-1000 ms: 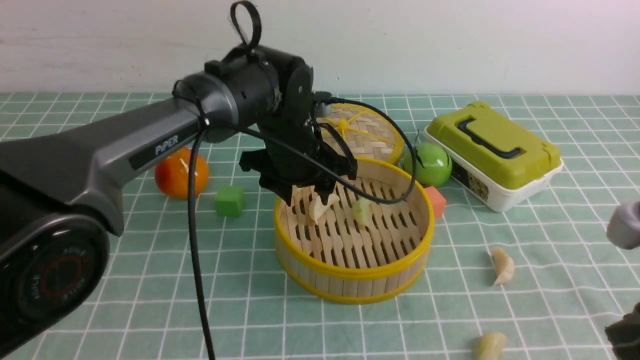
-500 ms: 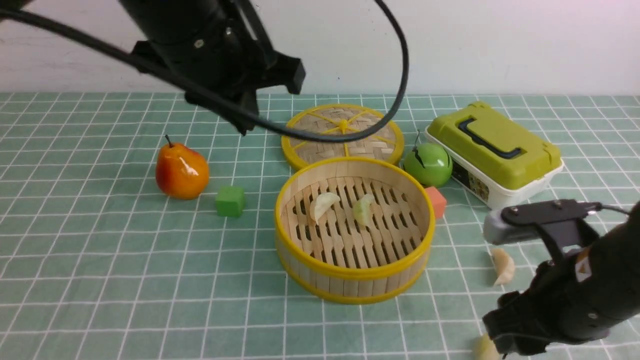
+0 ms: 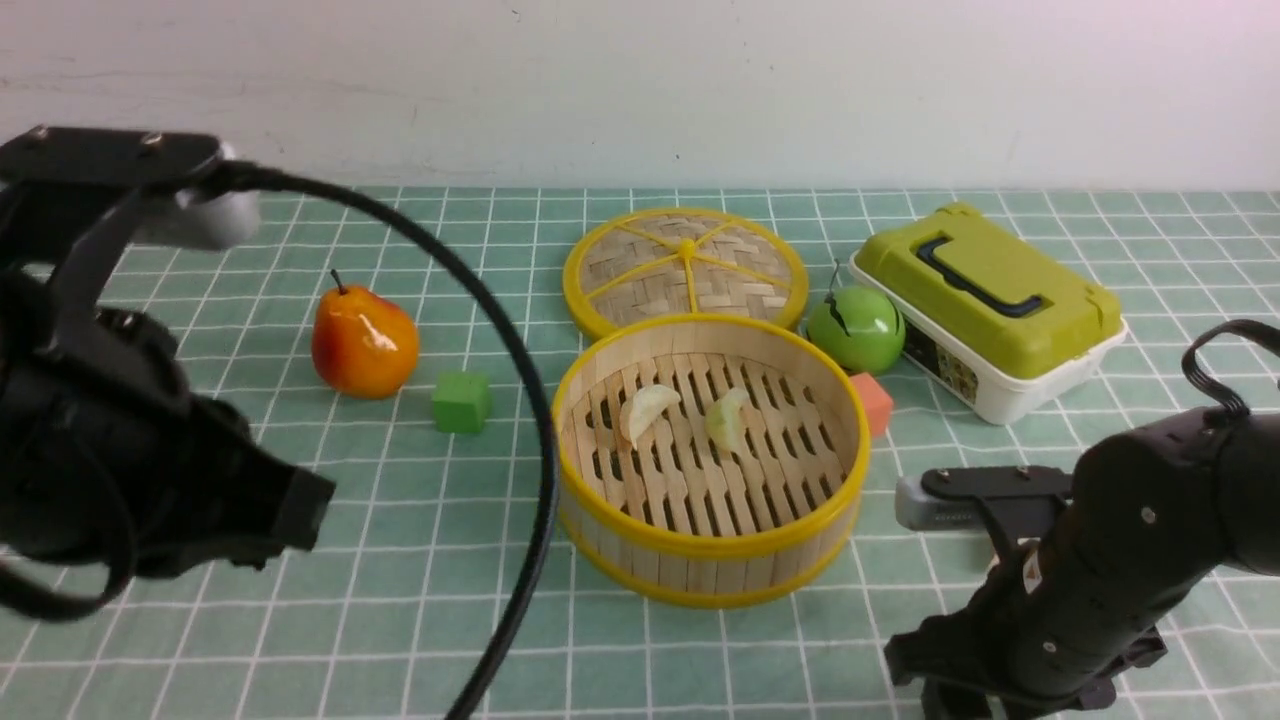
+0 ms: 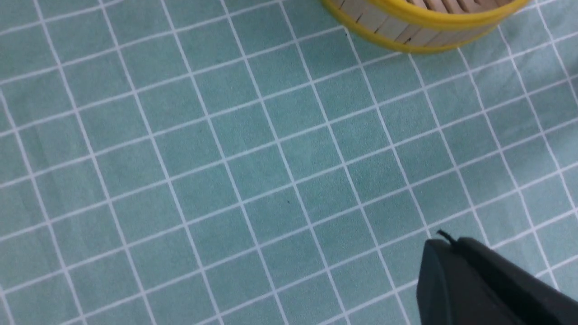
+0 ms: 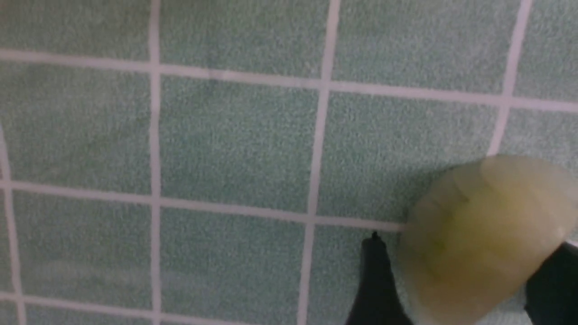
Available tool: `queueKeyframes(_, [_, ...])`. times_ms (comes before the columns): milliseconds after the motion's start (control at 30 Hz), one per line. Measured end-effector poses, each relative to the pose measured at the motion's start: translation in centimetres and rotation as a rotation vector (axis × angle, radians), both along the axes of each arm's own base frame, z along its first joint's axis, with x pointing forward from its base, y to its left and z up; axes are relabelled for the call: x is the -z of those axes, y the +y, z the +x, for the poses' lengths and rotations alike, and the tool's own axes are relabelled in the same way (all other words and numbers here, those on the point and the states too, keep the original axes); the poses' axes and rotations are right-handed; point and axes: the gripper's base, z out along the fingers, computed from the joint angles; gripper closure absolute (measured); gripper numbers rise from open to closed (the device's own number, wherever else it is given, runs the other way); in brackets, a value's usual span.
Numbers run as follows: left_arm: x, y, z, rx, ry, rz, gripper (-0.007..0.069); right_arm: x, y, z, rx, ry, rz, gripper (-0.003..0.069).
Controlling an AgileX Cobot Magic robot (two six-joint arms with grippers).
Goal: Put the dumplings into the steamer on the table with the blue tablecloth.
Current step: 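Reach for and grasp a dumpling lying on the table beside the steamer, then place the dumpling in the bamboo steamer basket with the right gripper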
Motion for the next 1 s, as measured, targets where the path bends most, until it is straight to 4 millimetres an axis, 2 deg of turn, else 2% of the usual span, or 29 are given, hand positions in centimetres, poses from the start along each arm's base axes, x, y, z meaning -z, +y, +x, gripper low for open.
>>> queueKeyframes(133, [0.3,1.0,-1.8,0.001,-0.023,-0.012,0.0638,0.0,0.0,0.2,0.017,-0.019,0.011,0.0278])
queueKeyframes(300, [-0.1,1.5,-2.6,0.002,-0.052,-0.028,0.0638,-0.1,0.1,0.5,0.02,-0.044,0.02,0.0439])
queueKeyframes(400, [-0.3,1.7,-3.0,0.002,-0.06,-0.032,0.0638,-0.8,0.2,0.7,-0.004,-0.049,0.018,0.0442])
queueKeyframes(567, [-0.6,2.1,-3.8,0.003,-0.06,-0.033,0.0638,-5.5,1.1,1.3,-0.108,-0.101,0.028,0.0442])
queueKeyframes(600, [-0.8,2.4,-4.3,0.004,-0.069,-0.04,0.0638,-7.4,1.9,1.7,-0.154,-0.136,0.038,0.0442])
queueKeyframes(667, [-1.3,2.9,-5.1,0.004,-0.097,-0.056,0.0638,-10.0,3.9,2.3,-0.231,-0.202,0.062,0.0442])
queueKeyframes(767, [-1.8,3.4,-6.0,0.004,-0.127,-0.073,0.0638,-11.4,6.6,3.7,-0.297,-0.261,0.085,0.0442])
queueKeyframes(867, [-2.0,3.7,-6.7,0.004,-0.143,-0.082,0.0638,-10.5,8.7,5.4,-0.321,-0.261,0.091,0.0442])
queueKeyframes(967, [-2.2,4.2,-7.6,0.005,-0.146,-0.084,0.0638,-7.9,10.8,8.2,-0.32,-0.231,0.089,0.0442])
queueKeyframes(1000, [-2.2,4.3,-7.8,0.006,-0.142,-0.082,0.0638,-7.7,11.1,8.8,-0.32,-0.232,0.089,0.0442])
